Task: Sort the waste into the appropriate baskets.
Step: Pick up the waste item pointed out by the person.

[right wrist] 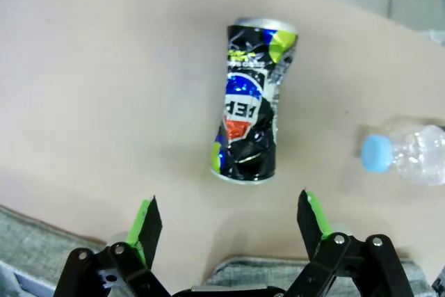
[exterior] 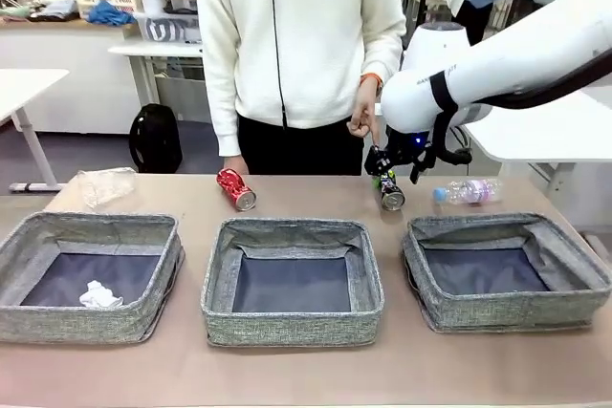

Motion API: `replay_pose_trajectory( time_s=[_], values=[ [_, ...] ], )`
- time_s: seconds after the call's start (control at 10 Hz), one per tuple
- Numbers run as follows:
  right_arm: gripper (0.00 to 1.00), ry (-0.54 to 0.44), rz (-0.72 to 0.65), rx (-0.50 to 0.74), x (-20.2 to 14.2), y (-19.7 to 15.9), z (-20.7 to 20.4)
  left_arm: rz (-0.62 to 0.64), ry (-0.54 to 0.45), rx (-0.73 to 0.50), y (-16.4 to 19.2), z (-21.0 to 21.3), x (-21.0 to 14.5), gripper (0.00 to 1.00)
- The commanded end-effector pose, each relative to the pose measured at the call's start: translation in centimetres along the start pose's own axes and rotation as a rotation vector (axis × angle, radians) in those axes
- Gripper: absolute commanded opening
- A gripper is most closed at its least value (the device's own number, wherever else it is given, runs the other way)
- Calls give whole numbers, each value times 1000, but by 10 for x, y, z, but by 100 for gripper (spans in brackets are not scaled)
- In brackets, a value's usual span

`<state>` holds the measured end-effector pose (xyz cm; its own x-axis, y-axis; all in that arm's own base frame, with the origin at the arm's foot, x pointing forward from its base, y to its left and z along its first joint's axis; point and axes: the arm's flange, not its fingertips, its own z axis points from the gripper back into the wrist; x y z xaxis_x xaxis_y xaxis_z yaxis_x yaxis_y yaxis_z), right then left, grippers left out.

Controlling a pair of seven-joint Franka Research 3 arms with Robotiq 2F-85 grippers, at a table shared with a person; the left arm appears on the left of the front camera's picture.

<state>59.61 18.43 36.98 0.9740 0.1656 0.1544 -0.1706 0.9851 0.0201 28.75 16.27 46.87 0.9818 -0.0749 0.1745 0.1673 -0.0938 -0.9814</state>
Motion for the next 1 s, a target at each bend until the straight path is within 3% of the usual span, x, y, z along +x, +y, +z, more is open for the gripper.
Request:
replay_pose_trajectory(
  time_s=[0.0,0.5,0.9],
  values=[
    [100,11,4,0,12,-4,-5,-3,-8,-12,-4,2,0,100],
    [100,-44,-6,51,32,-7,-45,-3,-8,-12,-4,2,0,100],
    [100,-23,-23,15,36,-9,-57,-3,-8,-12,-4,2,0,100]
  ],
)
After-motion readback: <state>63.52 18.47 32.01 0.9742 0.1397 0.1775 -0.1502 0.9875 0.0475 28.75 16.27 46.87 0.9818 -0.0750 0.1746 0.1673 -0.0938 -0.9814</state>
